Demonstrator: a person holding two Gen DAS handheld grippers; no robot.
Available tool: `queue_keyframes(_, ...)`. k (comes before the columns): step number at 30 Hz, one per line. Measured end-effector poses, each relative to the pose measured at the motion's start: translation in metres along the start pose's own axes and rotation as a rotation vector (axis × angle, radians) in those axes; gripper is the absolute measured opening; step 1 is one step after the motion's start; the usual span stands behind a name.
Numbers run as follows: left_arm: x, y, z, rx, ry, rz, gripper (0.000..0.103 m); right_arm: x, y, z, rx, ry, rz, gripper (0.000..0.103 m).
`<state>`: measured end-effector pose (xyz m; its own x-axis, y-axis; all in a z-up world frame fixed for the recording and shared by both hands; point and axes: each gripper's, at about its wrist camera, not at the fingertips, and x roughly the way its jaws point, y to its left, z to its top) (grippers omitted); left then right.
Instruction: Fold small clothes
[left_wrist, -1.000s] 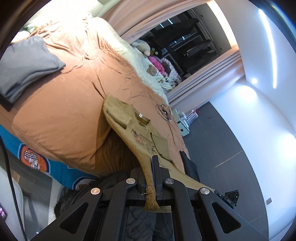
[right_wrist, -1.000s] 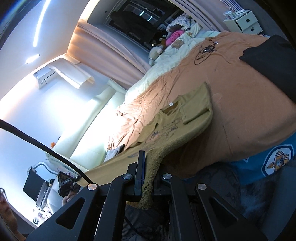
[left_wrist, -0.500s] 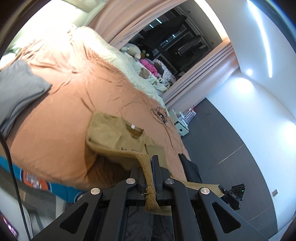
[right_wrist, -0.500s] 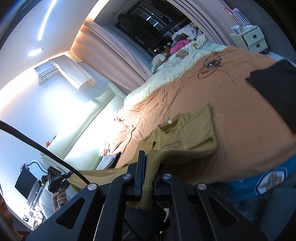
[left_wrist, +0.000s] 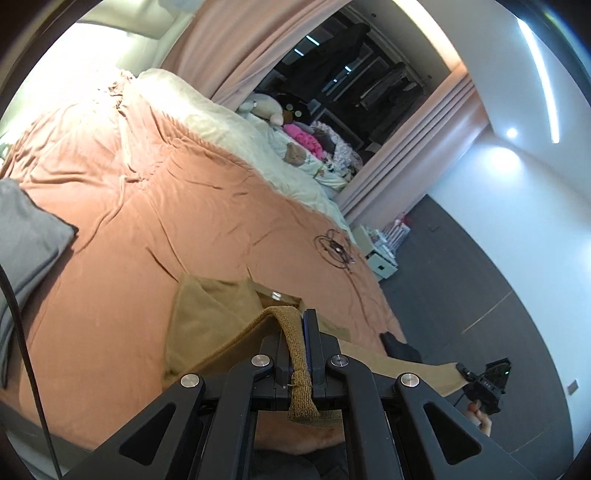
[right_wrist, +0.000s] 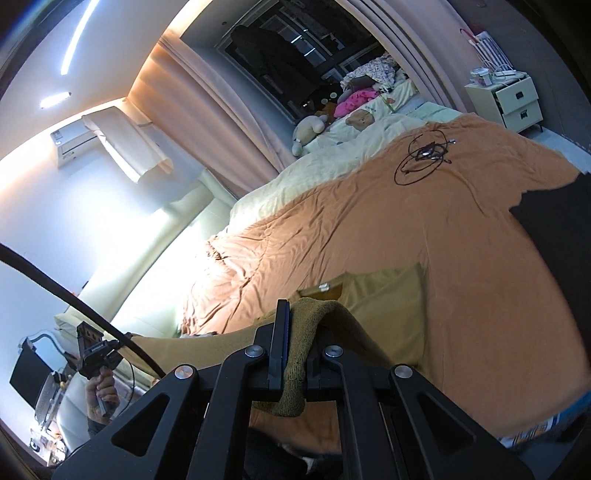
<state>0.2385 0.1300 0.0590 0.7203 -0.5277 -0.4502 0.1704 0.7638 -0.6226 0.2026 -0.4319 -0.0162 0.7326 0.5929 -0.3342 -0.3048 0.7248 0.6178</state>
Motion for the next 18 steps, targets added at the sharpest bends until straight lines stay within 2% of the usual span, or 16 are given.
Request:
queue_keyframes(10,0.084,0.029,0.033,0.004,0.063,0.092,0.004,0.08,-0.01,0.035,0.013,0.07,-0.093,0.001)
queue_keyframes(18,0.162,0.074,0.043,-0.03,0.15,0.155,0.004,0.144,-0.027,0.053,0.059,0.133,-0.169,0.001)
